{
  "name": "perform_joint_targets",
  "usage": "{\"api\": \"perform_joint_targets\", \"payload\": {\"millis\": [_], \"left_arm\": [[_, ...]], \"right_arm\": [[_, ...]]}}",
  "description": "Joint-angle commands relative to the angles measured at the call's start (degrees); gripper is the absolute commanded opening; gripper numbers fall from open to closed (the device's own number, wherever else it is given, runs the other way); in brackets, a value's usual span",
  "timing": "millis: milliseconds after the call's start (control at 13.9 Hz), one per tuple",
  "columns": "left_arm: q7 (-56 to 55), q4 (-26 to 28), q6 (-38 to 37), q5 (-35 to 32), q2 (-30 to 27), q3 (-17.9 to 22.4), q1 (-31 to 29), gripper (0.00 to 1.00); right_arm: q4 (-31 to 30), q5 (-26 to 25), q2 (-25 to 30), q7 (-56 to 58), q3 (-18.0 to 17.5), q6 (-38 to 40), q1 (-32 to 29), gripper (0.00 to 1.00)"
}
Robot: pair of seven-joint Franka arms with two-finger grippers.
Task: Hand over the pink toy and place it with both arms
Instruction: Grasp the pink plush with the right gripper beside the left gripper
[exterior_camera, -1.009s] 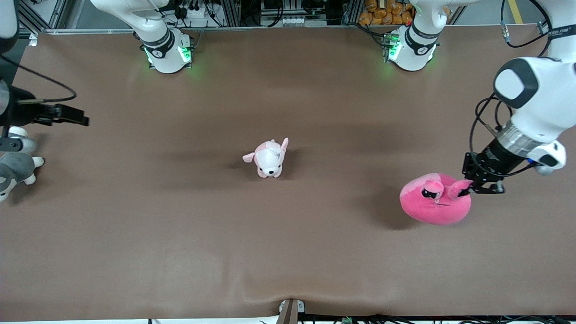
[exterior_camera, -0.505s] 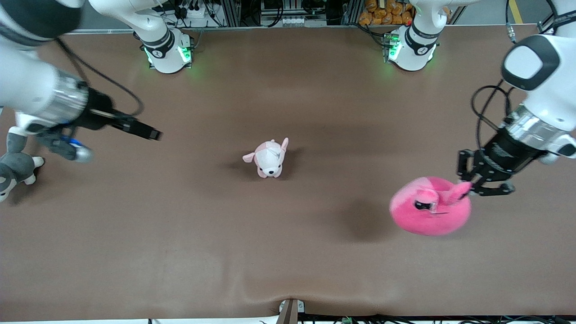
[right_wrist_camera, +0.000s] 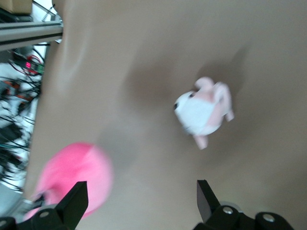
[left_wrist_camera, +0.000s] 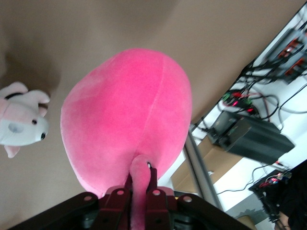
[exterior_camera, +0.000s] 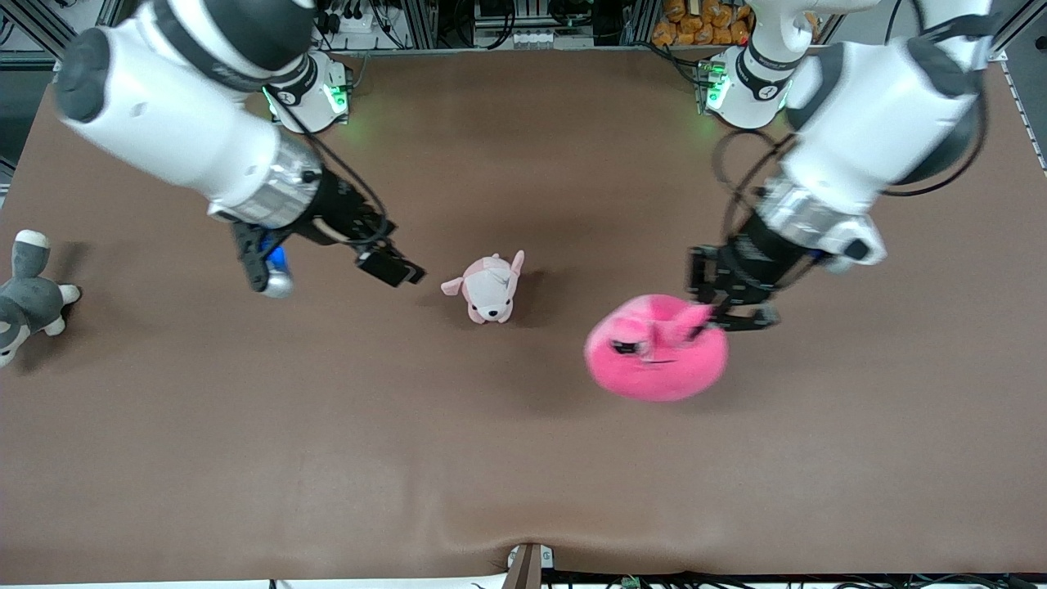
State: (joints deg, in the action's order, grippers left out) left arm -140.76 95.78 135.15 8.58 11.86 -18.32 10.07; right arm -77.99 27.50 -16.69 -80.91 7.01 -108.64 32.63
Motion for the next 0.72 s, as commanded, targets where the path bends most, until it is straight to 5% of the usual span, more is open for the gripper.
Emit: {"api": "perform_joint_targets", "payload": {"millis": [0, 216, 360, 505, 649], "left_arm": [[-7.5, -6.7, -0.9, -5.4, 6.1, 0.2, 5.6, 0.0], [-14.6, -11.1, -0.9, -11.3, 10.7, 0.7, 9.6, 0.0], [-18.0, -11.2, -0.9, -13.5, 11.3, 0.7, 11.4, 0.0], [-21.0, -11.2, -1.0, -14.9, 11.0, 0.8, 11.8, 0.0], [-22.6, -11.1, -3.0, -15.2, 10.5, 0.7, 12.0, 0.0]], "right_arm": [[0.6, 1.3, -1.8, -5.8, 0.6, -4.7, 3.1, 1.0], [0.6, 0.5, -3.6, -9.8, 0.7, -9.8, 6.3, 1.0], [0.6, 0.3, -4.2, -10.2, 0.7, -9.9, 6.7, 1.0], [0.6, 0.3, -5.3, -10.1, 0.8, -10.1, 5.9, 0.89], [1.1, 0.1, -7.8, -9.9, 1.0, -14.0, 5.7, 0.91]]}}
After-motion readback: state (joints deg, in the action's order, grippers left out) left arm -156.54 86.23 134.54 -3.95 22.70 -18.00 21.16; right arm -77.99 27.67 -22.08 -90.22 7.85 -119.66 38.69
